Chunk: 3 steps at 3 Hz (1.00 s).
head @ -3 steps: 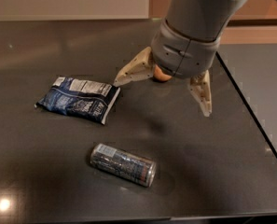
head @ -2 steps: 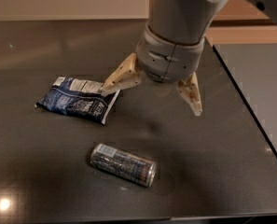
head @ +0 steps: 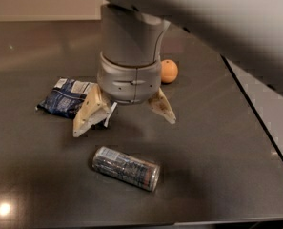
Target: Place redbull can upright
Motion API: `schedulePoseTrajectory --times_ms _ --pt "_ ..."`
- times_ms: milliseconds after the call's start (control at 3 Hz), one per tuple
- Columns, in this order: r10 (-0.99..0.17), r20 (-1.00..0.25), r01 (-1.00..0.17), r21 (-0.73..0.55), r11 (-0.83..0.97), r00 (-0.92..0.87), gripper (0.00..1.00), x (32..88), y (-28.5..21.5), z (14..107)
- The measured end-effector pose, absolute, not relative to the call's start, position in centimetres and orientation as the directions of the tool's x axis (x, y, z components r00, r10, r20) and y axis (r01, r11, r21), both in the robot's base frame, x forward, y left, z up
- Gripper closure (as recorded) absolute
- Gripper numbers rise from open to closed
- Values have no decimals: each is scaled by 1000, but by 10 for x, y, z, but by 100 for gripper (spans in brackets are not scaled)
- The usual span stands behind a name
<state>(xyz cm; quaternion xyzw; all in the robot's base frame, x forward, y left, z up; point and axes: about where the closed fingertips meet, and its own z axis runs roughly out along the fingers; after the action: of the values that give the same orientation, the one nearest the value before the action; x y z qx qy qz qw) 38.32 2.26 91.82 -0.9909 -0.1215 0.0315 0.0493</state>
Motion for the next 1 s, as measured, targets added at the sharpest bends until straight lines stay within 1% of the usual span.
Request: schedulePoseTrajectory --times_ms 333,667,1000 --pt "422 -86 414 -95 -905 903 0 366 39 904" --pt "588 -115 581 -94 -809 801 0 350 44 889" --pt "705 -122 705 -53 -707 699 0 337 38 879"
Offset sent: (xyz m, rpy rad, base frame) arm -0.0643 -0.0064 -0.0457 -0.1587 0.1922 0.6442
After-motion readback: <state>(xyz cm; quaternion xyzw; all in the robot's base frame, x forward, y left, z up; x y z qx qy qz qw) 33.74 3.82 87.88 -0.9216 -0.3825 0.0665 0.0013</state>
